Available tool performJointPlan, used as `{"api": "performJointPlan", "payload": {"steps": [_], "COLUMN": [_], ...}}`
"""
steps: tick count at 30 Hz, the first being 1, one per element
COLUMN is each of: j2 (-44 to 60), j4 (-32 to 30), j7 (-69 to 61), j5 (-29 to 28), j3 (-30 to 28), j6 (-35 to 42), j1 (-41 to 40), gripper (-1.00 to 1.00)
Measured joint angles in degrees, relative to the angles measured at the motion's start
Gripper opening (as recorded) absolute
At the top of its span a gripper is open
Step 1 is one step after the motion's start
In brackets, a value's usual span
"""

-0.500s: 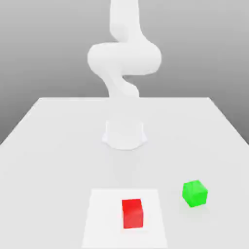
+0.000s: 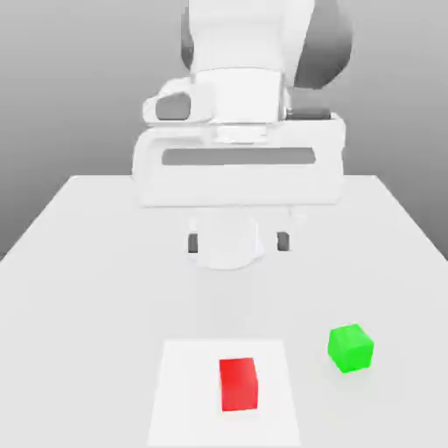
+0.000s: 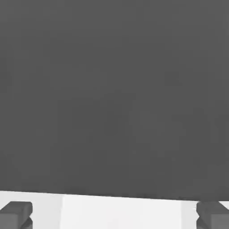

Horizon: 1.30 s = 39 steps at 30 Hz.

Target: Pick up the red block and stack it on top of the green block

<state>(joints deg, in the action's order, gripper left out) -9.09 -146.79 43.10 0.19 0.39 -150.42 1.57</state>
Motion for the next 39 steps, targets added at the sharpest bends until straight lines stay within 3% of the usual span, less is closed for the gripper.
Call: {"api": "performJointPlan", "payload": {"steps": [6, 12, 13, 20, 26, 39], "j2": [12.46, 24.91, 26.07, 25.91, 15.08, 6.66], "j4": [-4.97, -4.15, -3.99, -4.02, -5.67, -9.58], "j7": [-0.69, -0.47, -0.43, -0.30, -1.11, -30.30], "j5": [-0.26, -0.73, -0.77, -0.93, -0.51, -0.30], "j3": [0.33, 0.08, 0.04, 0.11, 0.48, 7.61], "j6": [-6.38, -16.38, -17.36, -17.21, -8.04, -3.53], "j1": [0.35, 0.54, 0.57, 0.48, 0.52, 13.85], "gripper": [0.00, 0.00, -1.00, -1.00, -1.00, -1.00]}}
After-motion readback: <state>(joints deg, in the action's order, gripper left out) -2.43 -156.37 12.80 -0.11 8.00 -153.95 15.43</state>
